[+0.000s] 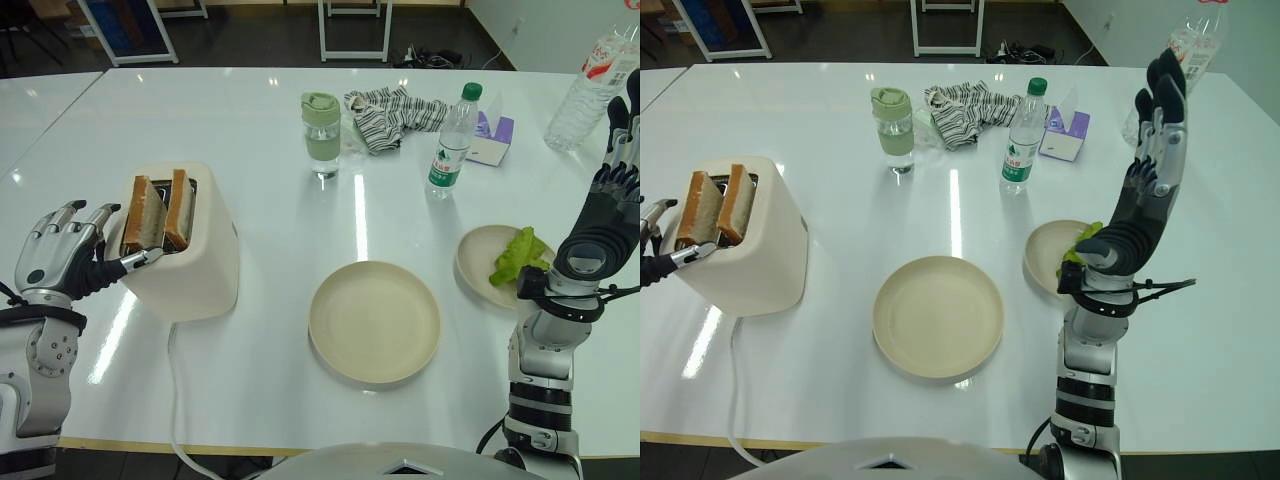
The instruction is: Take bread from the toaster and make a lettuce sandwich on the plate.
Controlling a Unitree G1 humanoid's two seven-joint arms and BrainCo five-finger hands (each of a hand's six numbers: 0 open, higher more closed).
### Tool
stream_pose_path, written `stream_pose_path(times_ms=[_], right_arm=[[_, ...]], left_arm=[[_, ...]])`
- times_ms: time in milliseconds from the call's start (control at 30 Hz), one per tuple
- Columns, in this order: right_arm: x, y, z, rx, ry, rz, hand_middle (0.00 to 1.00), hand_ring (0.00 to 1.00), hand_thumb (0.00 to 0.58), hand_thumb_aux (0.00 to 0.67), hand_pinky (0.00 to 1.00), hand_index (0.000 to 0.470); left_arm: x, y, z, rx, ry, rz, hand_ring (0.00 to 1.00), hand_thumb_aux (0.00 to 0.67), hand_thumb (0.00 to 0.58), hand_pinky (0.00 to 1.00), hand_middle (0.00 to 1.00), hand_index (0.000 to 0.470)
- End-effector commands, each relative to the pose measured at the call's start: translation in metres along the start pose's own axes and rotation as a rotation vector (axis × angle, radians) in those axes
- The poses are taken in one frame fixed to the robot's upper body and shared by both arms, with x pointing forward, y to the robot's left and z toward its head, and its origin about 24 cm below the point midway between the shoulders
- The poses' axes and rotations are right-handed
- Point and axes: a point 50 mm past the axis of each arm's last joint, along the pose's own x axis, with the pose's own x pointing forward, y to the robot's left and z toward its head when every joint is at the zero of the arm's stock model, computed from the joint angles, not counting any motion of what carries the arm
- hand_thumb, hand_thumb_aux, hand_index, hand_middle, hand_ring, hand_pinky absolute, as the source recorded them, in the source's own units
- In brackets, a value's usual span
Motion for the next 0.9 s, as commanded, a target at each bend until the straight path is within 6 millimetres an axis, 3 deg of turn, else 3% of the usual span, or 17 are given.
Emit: stream_pose_path(times_ms=[33,200,633,767,900], right_arm=[[0.0,-0.002,0.002,-0.013,0.002,0.003,0.0,0.0,0.0,0.0,0.0,0.0],[0.0,-0.003,0.002,-0.016,0.005,-0.002,0.0,0.0,0.0,0.0,0.0,0.0],[-0.001,-0.003,0.004,-0.016,0.01,-0.004,0.0,0.0,0.0,0.0,0.0,0.0],[-0.001,-0.002,0.004,-0.015,0.012,-0.002,0.0,0.0,0.0,0.0,0.0,0.0],[-0.001,-0.001,0.004,-0.011,0.013,-0.002,0.0,0.0,0.0,0.0,0.0,0.0]], left_arm=[[-0.004,-0.005,0.008,-0.007,-0.047,-0.045,0.0,0.074,0.12,0.0,0.0,0.052],[-0.004,0.0,0.007,-0.003,-0.047,-0.048,0.0,0.11,0.175,0.0,0.0,0.077],[-0.002,0.007,0.005,-0.008,-0.037,-0.049,0.0,0.15,0.23,0.0,0.0,0.105],[-0.004,0.016,0.006,0.0,-0.051,-0.044,0.0,0.15,0.23,0.0,0.0,0.105],[-0.008,0.028,0.001,0.049,-0.046,-0.056,0.0,0.11,0.175,0.0,0.0,0.077]])
